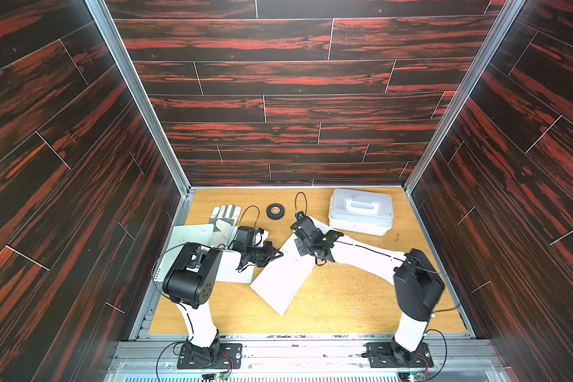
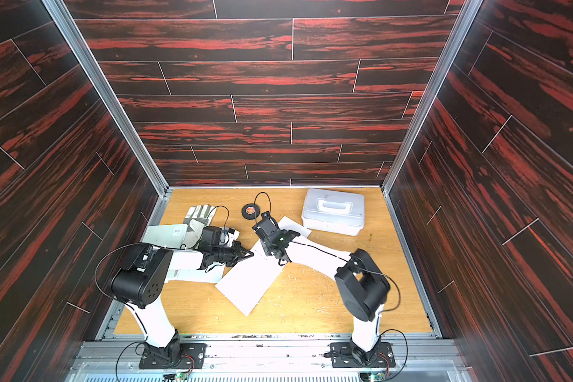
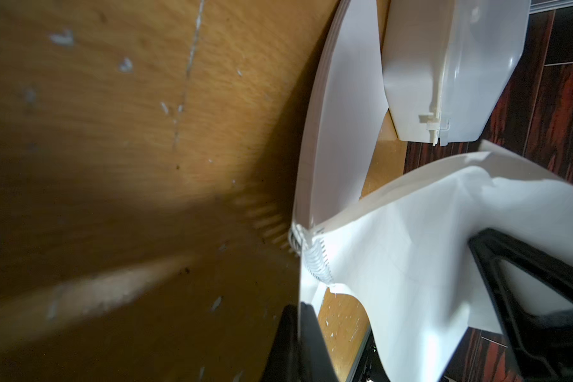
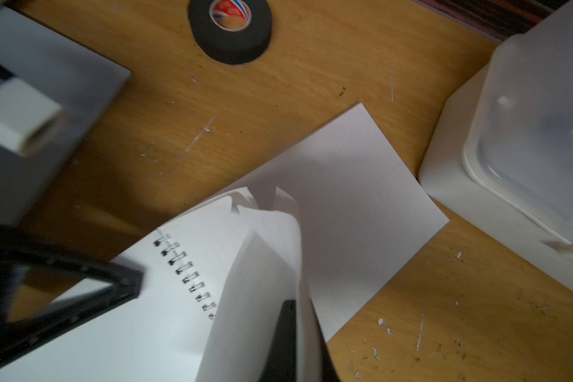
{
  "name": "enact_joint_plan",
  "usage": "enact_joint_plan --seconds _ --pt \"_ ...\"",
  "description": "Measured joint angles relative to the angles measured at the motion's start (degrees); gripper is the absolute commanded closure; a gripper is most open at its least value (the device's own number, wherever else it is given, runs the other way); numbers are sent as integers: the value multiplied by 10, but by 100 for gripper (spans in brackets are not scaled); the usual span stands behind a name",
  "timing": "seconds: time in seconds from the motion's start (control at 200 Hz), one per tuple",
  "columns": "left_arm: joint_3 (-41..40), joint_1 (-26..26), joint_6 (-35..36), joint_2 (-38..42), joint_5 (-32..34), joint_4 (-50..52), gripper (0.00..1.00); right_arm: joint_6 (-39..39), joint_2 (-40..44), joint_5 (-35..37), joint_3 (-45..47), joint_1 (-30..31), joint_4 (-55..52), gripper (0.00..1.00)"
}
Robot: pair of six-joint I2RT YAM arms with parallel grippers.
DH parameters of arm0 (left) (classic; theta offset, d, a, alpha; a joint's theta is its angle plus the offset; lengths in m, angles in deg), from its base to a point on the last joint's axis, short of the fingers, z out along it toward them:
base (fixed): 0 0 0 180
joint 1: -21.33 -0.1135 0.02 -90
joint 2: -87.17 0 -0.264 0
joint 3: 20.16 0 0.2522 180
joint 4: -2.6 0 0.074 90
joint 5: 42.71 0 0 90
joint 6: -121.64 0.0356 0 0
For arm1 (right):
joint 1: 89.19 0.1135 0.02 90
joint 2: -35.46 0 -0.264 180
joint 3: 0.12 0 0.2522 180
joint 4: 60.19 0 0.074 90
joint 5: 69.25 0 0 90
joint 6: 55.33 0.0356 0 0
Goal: Tear off pages from different notebooks
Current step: Tear off the paper from the notebook.
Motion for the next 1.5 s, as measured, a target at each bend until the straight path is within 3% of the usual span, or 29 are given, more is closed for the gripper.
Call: enact_joint_plan --seconds 0.256,0.586,0.892,1.504 --pt "-3 5 -9 2 -1 -11 100 9 -23 13 -24 -37 -47 100" --pt "-3 5 -29 0 5 -17 100 7 -6 -41 2 -45 -57 100" --pt "-8 9 -94 -32 6 -123 100 48 25 -50 39 -55 -77 100" --pt "-29 -11 -95 -21 44 -115 100 208 41 15 172 -222 -157 100"
